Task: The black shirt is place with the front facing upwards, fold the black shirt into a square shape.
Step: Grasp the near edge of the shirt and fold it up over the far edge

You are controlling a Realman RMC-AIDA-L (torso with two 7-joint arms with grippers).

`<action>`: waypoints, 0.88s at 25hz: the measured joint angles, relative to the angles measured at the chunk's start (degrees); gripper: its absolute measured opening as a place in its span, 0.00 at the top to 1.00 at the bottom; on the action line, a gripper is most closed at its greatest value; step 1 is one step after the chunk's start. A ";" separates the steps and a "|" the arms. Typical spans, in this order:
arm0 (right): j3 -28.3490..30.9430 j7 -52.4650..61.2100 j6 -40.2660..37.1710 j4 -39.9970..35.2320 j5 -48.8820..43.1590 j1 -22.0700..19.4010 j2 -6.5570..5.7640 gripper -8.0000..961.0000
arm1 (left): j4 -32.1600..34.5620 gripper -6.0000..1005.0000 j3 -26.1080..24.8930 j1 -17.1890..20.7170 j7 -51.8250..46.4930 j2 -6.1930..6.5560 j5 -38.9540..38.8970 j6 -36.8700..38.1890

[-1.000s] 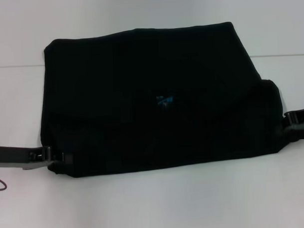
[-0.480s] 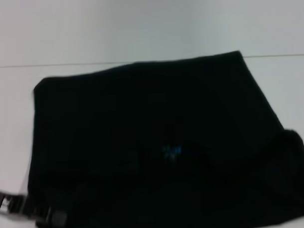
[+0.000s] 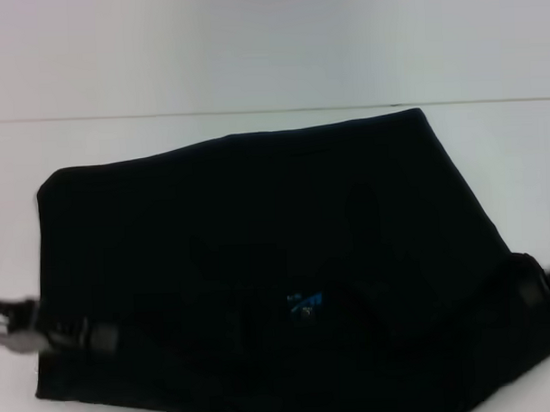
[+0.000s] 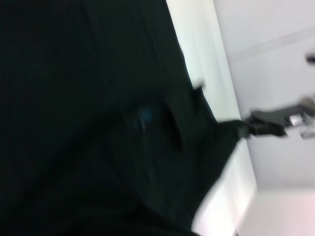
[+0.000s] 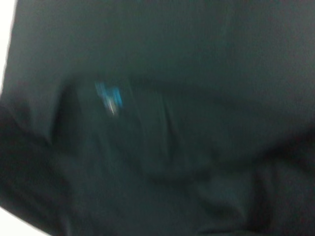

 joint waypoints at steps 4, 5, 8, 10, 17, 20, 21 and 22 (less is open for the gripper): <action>4.13 2.53 4.97 0.01 3.11 2.11 -0.32 0.95 | 0.25 0.85 -5.34 -0.19 -2.46 0.78 0.04 -6.44; 4.27 3.31 7.34 0.16 4.50 2.59 -0.34 0.95 | 0.25 0.85 -6.79 -0.16 -3.50 0.88 0.00 -10.02; 4.20 5.13 14.32 1.01 8.34 3.98 -0.13 0.94 | 0.19 0.85 -8.96 -0.12 -4.37 0.81 -0.20 -15.02; 3.98 5.64 19.37 2.27 10.08 5.25 0.31 0.94 | -0.05 0.85 -12.00 -0.23 -4.54 0.27 -0.34 -19.50; 3.82 5.18 37.39 8.12 11.93 9.06 2.97 0.94 | -0.26 0.84 -15.06 -1.86 -3.63 -2.60 -2.13 -31.19; 3.43 4.84 43.35 8.90 12.97 9.71 4.23 0.94 | -0.26 0.84 -15.06 -2.81 -3.12 -3.65 -3.80 -35.90; 3.31 4.62 44.61 8.96 13.41 9.78 4.55 0.95 | -0.26 0.84 -15.05 -3.19 -3.05 -3.92 -4.06 -37.18; 3.22 4.35 45.78 9.03 13.88 9.85 4.83 0.95 | -0.26 0.83 -15.06 -3.73 -3.03 -4.14 -4.14 -38.59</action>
